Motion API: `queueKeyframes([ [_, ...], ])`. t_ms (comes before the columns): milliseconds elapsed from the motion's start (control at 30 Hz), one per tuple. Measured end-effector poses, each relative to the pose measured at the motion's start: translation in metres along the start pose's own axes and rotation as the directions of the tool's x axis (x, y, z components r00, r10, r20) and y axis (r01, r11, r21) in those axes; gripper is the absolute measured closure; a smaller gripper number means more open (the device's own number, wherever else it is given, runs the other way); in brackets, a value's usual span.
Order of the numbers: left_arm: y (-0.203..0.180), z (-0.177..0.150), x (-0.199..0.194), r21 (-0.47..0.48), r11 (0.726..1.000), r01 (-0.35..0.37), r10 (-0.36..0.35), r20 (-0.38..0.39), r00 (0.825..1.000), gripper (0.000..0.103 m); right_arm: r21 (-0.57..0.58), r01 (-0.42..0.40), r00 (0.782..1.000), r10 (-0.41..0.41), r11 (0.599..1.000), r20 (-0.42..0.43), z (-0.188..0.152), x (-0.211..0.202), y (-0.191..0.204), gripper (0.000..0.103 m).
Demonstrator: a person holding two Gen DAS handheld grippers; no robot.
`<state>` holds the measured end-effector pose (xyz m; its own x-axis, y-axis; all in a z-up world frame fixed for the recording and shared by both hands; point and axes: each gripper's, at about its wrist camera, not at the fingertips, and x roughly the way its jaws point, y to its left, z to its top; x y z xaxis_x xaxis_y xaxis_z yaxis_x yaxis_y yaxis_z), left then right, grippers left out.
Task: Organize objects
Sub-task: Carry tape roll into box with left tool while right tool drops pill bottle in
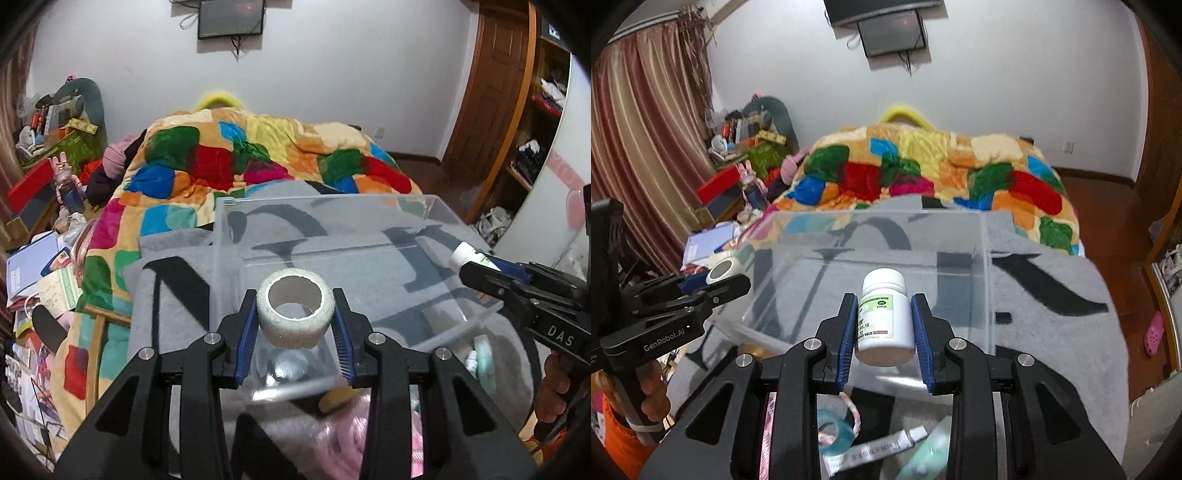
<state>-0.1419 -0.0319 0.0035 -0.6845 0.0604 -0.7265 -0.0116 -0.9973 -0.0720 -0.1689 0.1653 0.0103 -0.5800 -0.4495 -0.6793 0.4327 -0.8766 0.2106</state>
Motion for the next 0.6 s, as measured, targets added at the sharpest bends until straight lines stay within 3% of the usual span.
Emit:
queueKeyframes([
  [200, -0.008, 0.001, 0.019, 0.038, 0.999, 0.003, -0.001, -0.045, 0.999, 0.065, -0.015, 0.013, 0.999, -0.014, 1.000, -0.045, -0.002, 0.023, 0.000, 0.076],
  [367, -0.017, -0.002, 0.016, 0.070, 0.997, -0.019, 0.022, -0.040, 0.999, 0.062, -0.042, 0.026, 0.999, -0.028, 0.999, -0.046, -0.004, 0.026, 0.004, 0.076],
  [433, -0.018, -0.001, 0.011, 0.069, 0.998, -0.009, 0.012, -0.036, 0.999, 0.049, -0.037, 0.018, 0.999, -0.020, 0.999, -0.050, -0.004, 0.025, 0.004, 0.076],
  [600, -0.023, -0.002, -0.008, 0.099, 0.994, -0.043, 0.041, 0.015, 0.999, 0.038, -0.021, 0.004, 0.999, -0.005, 1.000, -0.032, -0.004, 0.013, 0.005, 0.068],
])
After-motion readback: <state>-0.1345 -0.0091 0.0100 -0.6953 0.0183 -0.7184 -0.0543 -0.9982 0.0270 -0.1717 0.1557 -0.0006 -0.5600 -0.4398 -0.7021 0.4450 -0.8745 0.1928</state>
